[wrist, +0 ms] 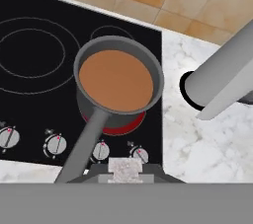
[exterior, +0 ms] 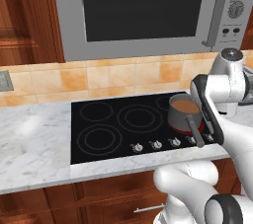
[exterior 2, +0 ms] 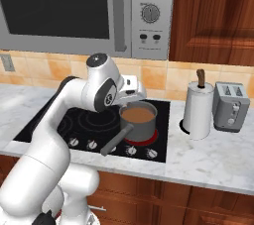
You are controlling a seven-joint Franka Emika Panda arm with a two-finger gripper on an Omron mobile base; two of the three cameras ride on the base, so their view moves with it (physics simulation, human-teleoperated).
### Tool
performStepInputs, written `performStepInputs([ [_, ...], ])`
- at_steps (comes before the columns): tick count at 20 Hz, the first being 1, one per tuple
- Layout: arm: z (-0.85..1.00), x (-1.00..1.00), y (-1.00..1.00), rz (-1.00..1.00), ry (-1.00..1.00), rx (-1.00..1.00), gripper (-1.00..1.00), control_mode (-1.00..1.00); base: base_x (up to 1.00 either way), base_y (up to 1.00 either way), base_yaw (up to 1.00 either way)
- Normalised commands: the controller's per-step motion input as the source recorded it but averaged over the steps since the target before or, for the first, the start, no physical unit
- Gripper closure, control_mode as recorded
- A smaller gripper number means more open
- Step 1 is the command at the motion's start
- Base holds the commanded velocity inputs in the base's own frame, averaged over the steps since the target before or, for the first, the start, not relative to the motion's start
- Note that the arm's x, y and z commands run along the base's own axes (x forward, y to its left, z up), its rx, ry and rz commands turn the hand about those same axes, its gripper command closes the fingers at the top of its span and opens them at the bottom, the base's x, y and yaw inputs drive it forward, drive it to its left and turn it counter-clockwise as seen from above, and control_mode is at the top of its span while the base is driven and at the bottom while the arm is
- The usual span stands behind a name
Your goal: Pick up the sugar cube(s) and place them in the saucepan with hot chocolate.
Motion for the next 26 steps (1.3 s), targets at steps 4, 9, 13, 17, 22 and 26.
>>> performStepInputs([
  [4, 0.00, 0.10, -0.01, -0.01, -0.02, 0.06, 1.00, -1.00, 0.00, 0.00, 0.00],
  [9, -0.03, 0.01, 0.00, 0.00, -0.03, 0.12, 1.00, -1.00, 0.00, 0.00, 0.00],
  [13, 0.00, 0.12, 0.00, 0.00, 0.00, 0.08, 1.00, -1.00, 0.00, 0.00, 0.00],
  [17, -0.11, 0.00, 0.00, 0.00, 0.00, 0.00, 1.00, -1.00, 0.00, 0.00, 0.00],
  [22, -0.17, 0.00, 0.00, 0.00, 0.00, 0.00, 1.00, -1.00, 0.00, 0.00, 0.00],
  [26, 0.00, 0.00, 0.00, 0.00, 0.00, 0.00, 1.00, -1.00, 0.00, 0.00, 0.00],
])
